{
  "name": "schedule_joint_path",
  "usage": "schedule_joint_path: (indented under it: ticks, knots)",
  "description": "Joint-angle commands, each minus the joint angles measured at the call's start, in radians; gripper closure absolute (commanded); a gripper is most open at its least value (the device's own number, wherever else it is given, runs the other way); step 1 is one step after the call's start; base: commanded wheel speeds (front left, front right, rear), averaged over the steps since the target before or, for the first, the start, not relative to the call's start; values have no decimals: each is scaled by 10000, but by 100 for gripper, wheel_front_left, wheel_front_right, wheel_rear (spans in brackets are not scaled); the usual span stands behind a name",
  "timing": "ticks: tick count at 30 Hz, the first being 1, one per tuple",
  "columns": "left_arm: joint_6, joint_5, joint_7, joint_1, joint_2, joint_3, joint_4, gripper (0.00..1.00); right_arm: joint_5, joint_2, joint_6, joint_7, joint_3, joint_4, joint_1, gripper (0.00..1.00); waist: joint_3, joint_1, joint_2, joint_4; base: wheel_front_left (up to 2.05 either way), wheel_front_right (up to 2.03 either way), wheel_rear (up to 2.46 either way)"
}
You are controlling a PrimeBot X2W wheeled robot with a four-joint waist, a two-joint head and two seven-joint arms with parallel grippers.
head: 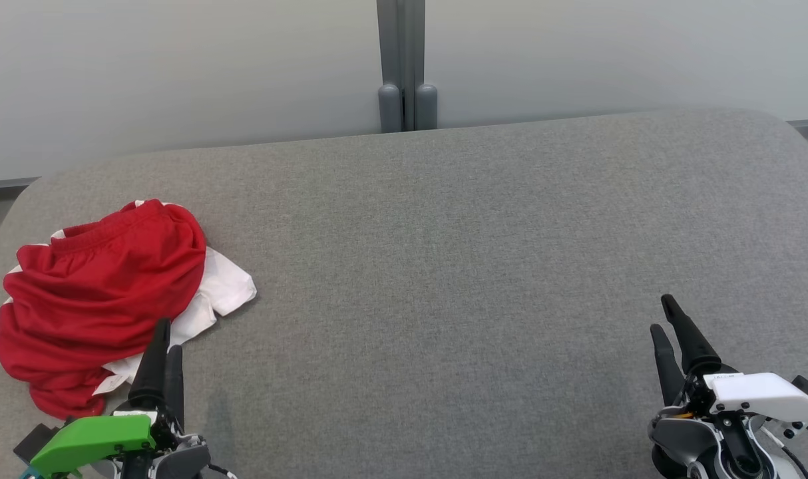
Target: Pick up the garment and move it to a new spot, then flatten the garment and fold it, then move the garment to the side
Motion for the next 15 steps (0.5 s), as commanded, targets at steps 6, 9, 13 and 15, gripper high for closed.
schedule_joint_path:
  ticks: [6, 9, 13, 15]
  knots:
    - [1, 1309, -389, -133, 93, -130, -271, 0, -1578, -61, 5, -385, 37, -241, -159, 0, 5, 0, 0, -1, 0, 0, 0]
    - [2, 2059, -523, -106, 66, -112, -421, 0, -2360, -48, 5, -519, 112, -392, -141, 0, 9, 0, 0, 2, 0, 0, 0]
    - [2, 3004, -701, -36, 57, -167, -692, 0, -3372, -47, 5, -699, 287, -598, -78, 0, 8, 0, 0, 5, 0, 0, 0]
    - [3, 3441, -787, 11, 59, -227, -822, 0, -3849, -49, 5, -786, 418, -706, -44, 0, 4, 0, 0, 9, 0, 0, 0]
